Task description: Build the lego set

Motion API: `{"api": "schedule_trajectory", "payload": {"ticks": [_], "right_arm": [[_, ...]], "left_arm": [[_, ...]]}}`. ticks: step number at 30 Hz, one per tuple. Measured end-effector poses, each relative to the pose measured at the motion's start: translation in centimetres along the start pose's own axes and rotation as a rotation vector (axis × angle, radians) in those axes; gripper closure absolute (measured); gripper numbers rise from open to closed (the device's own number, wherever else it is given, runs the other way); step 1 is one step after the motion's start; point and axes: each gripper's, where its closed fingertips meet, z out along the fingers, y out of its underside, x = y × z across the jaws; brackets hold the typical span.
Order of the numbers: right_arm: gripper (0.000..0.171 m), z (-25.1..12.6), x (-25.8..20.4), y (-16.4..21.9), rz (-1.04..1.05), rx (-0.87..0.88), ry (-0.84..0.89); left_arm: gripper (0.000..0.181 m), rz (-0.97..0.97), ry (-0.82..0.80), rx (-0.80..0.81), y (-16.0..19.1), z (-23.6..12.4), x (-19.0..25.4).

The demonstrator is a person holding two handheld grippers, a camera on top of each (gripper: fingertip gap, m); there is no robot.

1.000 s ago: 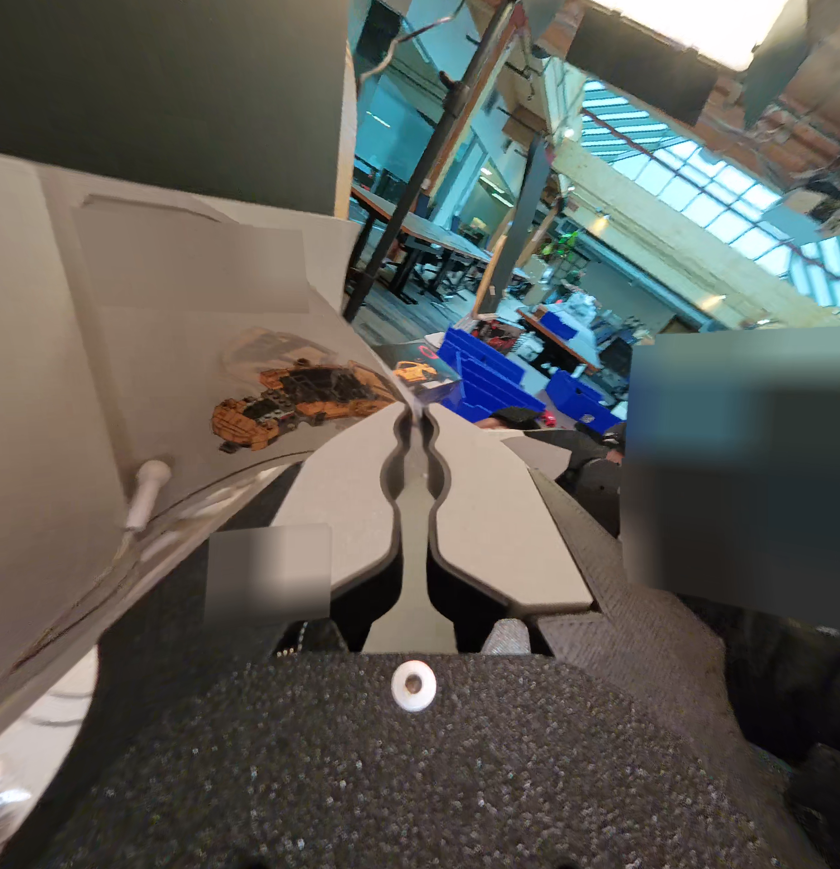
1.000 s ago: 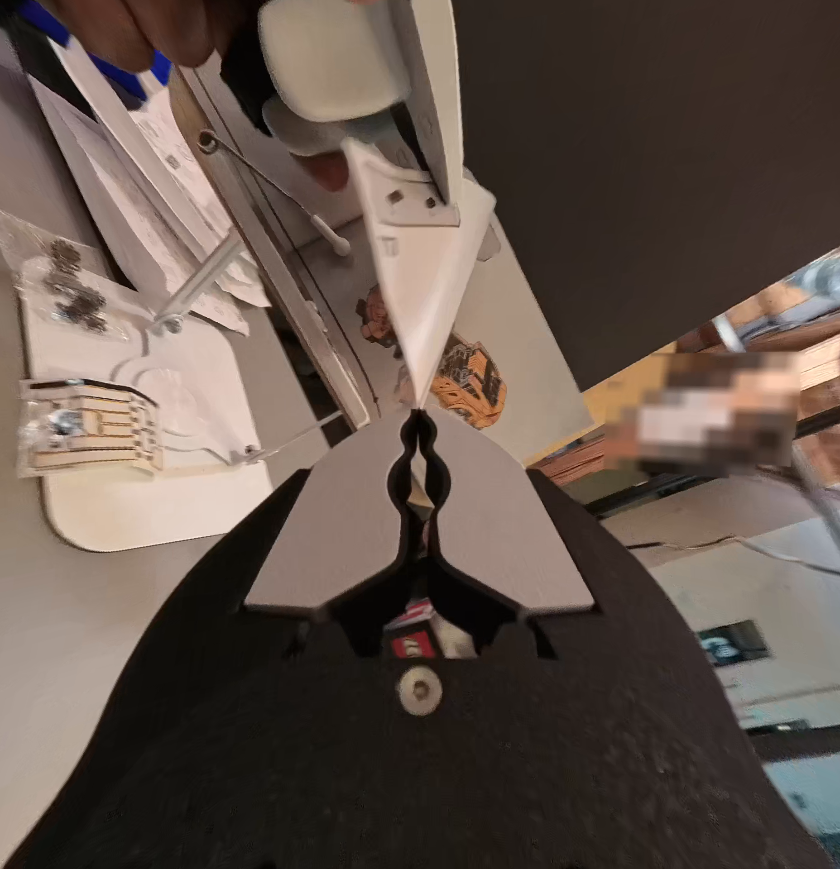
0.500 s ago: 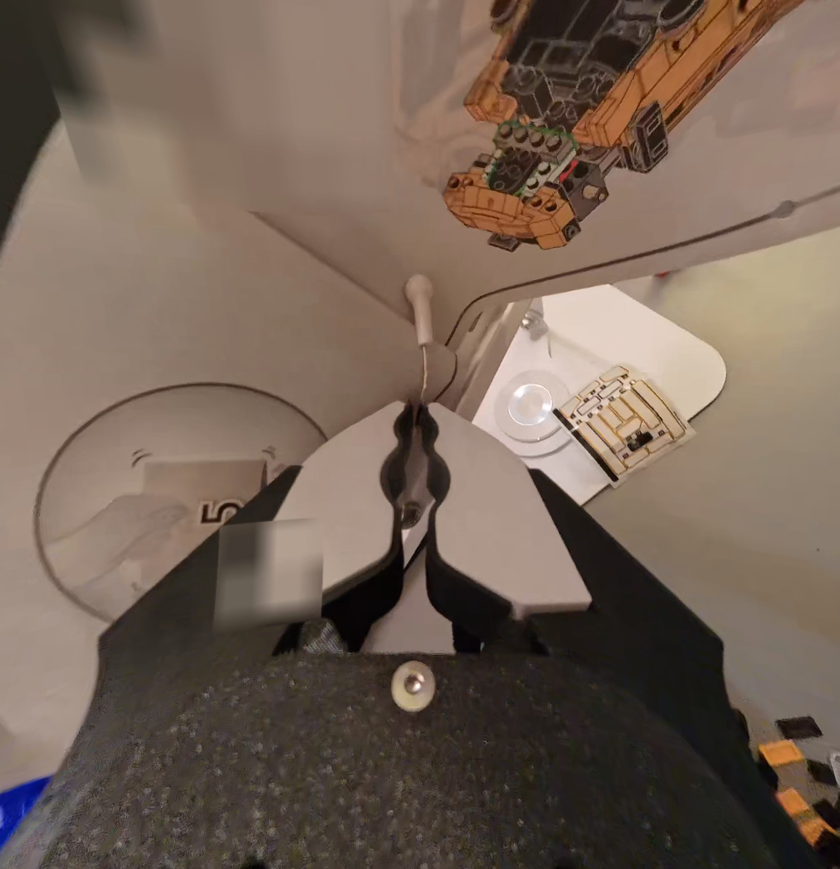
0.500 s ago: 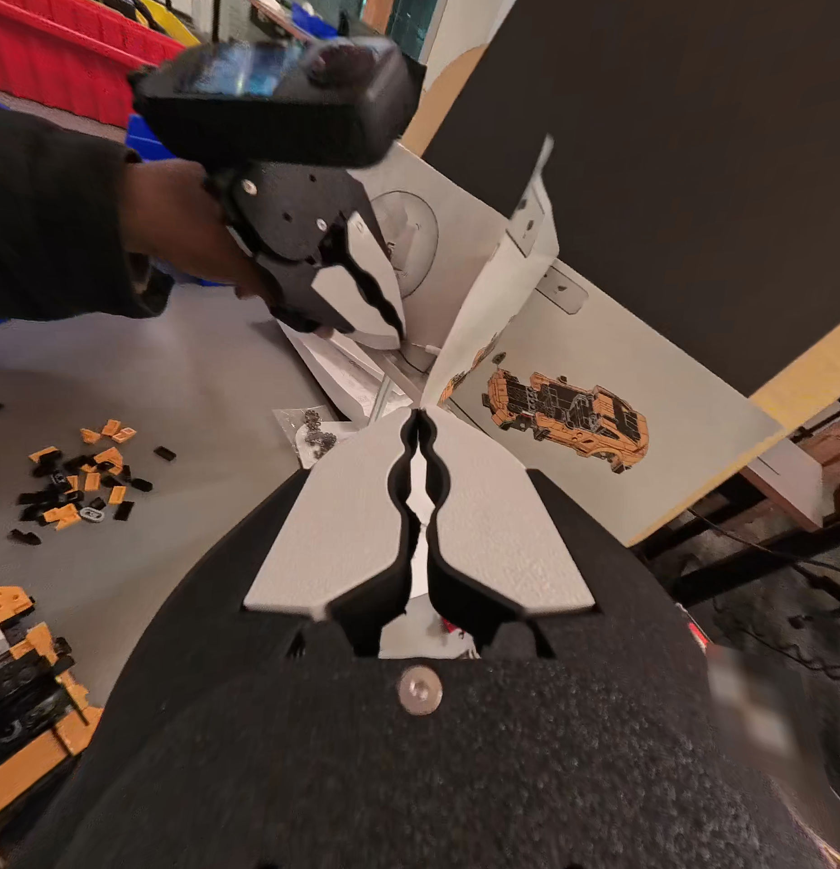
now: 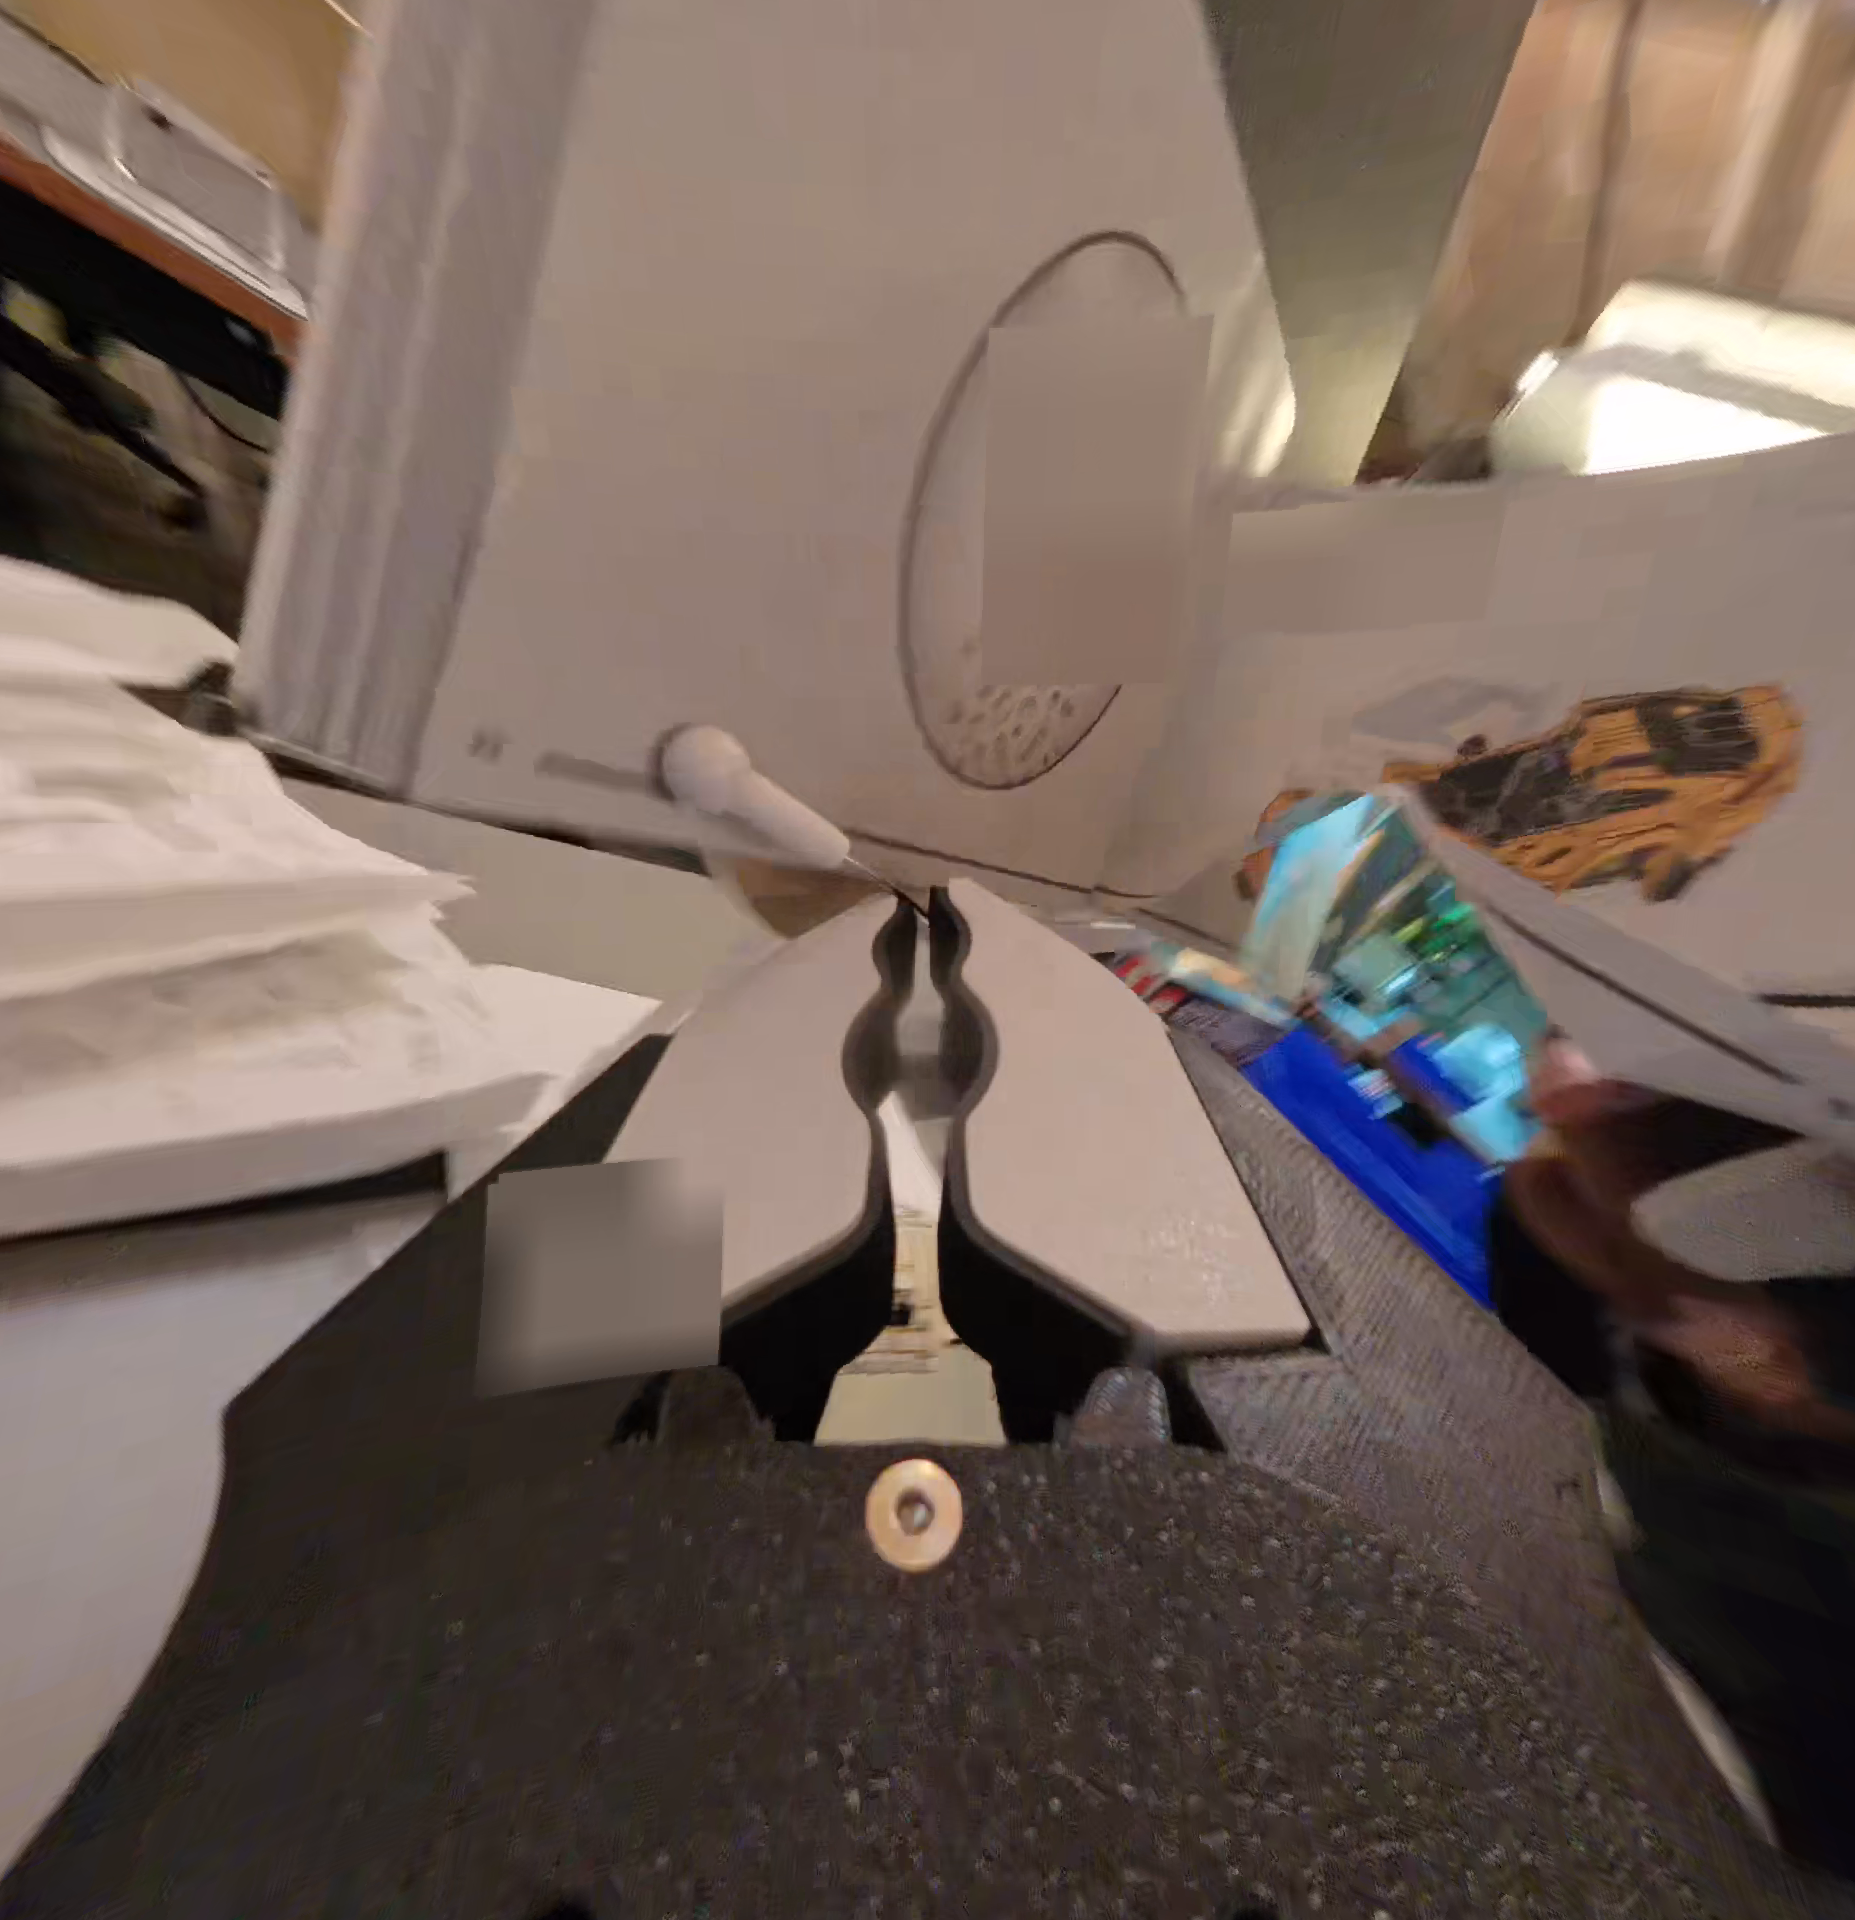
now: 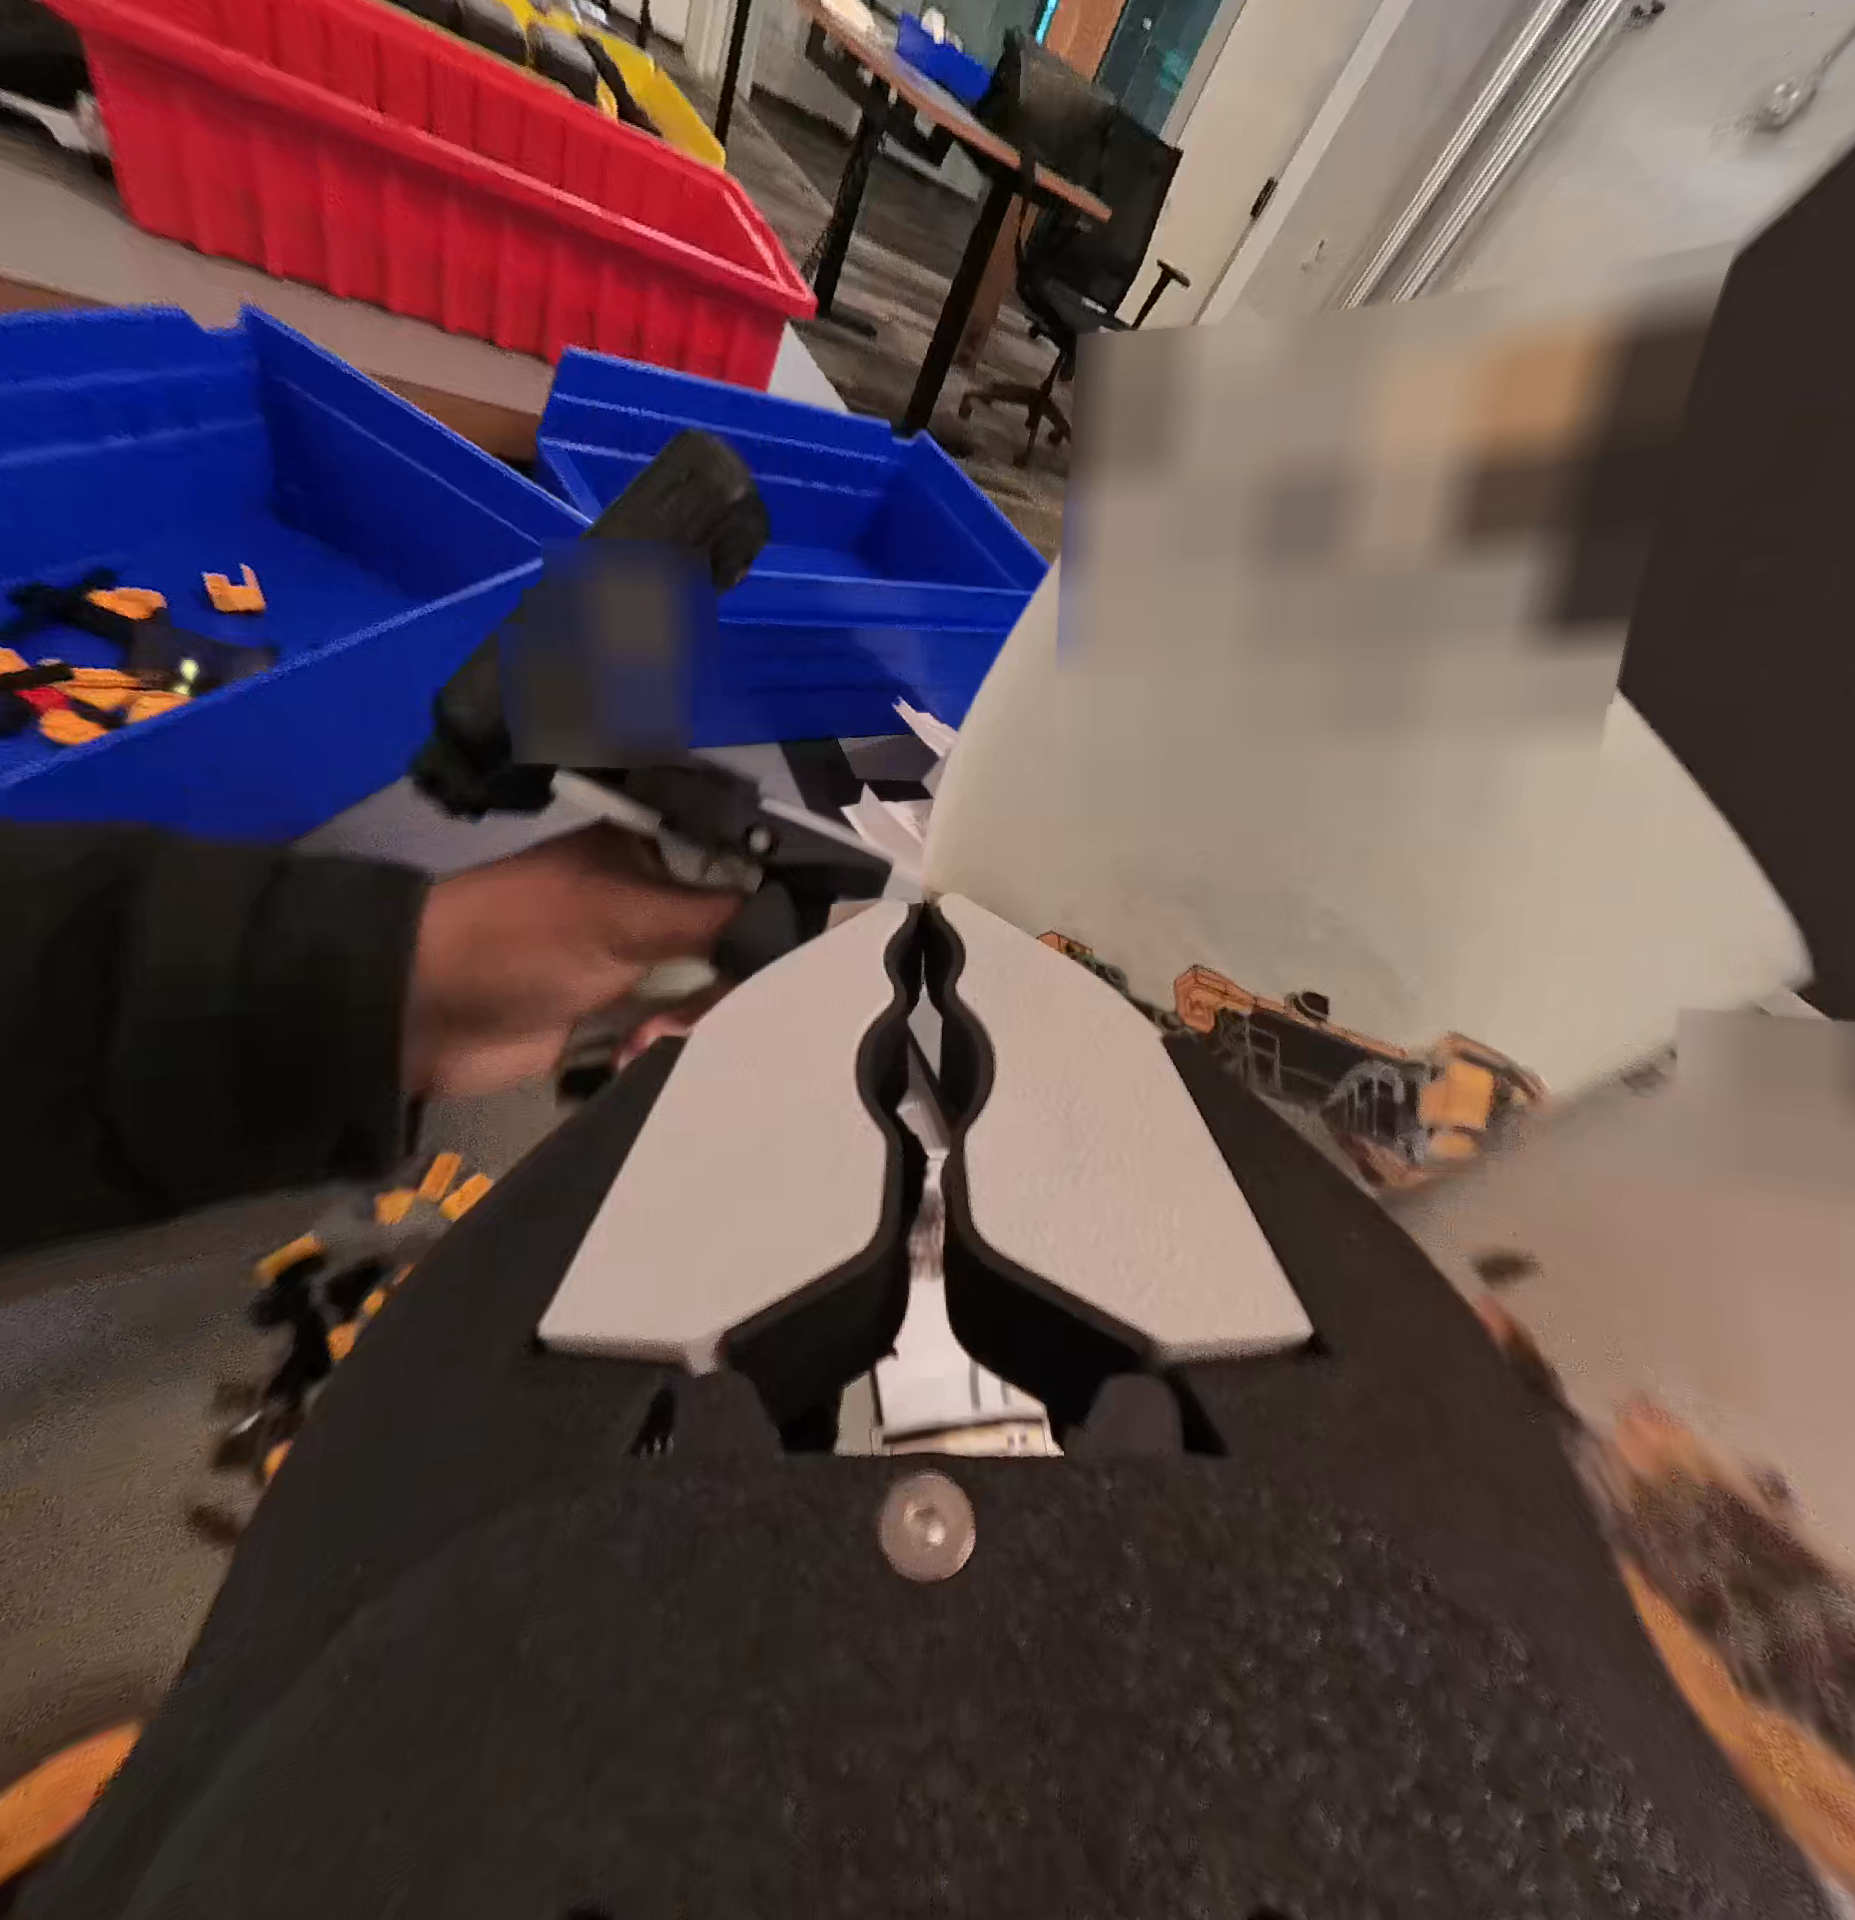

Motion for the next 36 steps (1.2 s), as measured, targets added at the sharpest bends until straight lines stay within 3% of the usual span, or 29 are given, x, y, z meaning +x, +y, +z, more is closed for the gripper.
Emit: {"api": "schedule_trajectory", "payload": {"ticks": [5, 8, 11, 13, 15, 17, 21, 24, 30, 31, 34, 36], "right_arm": [[0.168, 8.8, 0.2, 0.9, -0.157, -0.097, 0.062], [0.147, 10.8, -0.7, 1.5, -0.272, -0.095, -0.025], [0.142, 6.9, -1.5, -1.4, -0.233, 0.104, -0.133], [0.146, 2.8, 0.7, -2.8, -0.154, 0.217, -0.083], [0.155, -0.6, 5.2, -1.7, -0.126, 0.206, 0.076], [0.168, -2.3, 9.0, 1.5, -0.148, 0.08, 0.184], [0.171, 0.1, 11.5, 6.5, -0.271, -0.243, 0.317], [0.168, 1.5, 12.6, 8.5, -0.188, -0.379, 0.457], [0.167, 1.5, 12.5, 8.5, 0.013, -0.278, 0.473], [0.164, 1.5, 12.3, 8.3, 0.067, -0.25, 0.441], [0.133, 1.8, 11.2, 7.8, 0.2, -0.185, 0.32], [0.134, 2.1, 11.5, 8.1, 0.152, -0.21, 0.373]], "left_arm": [[0.179, -0.168, 0.082, 0.086, 0.4, 0.0, -0.5], [0.178, -0.213, 0.107, 0.093, 0.6, 0.0, -0.7], [0.178, -0.216, 0.116, 0.093, 0.6, 0.0, -0.7], [0.178, -0.23, 0.122, 0.091, 0.6, 0.0, -0.7], [0.179, -0.237, 0.12, 0.094, 0.6, 0.0, -0.8], [0.178, -0.246, 0.117, 0.105, 0.7, 0.0, -0.8], [0.179, -0.298, 0.116, 0.152, 0.8, 0.0, -0.9], [0.179, -0.371, 0.136, 0.18, 1.2, -0.1, -0.9], [0.179, -0.502, 0.168, 0.292, 1.7, -0.4, -0.8], [0.179, -0.513, 0.162, 0.311, 1.8, -0.4, -0.8], [0.179, -0.555, 0.162, 0.35, 2.0, -0.4, -0.8], [0.179, -0.574, 0.166, 0.37, 2.1, -0.4, -0.8]]}}
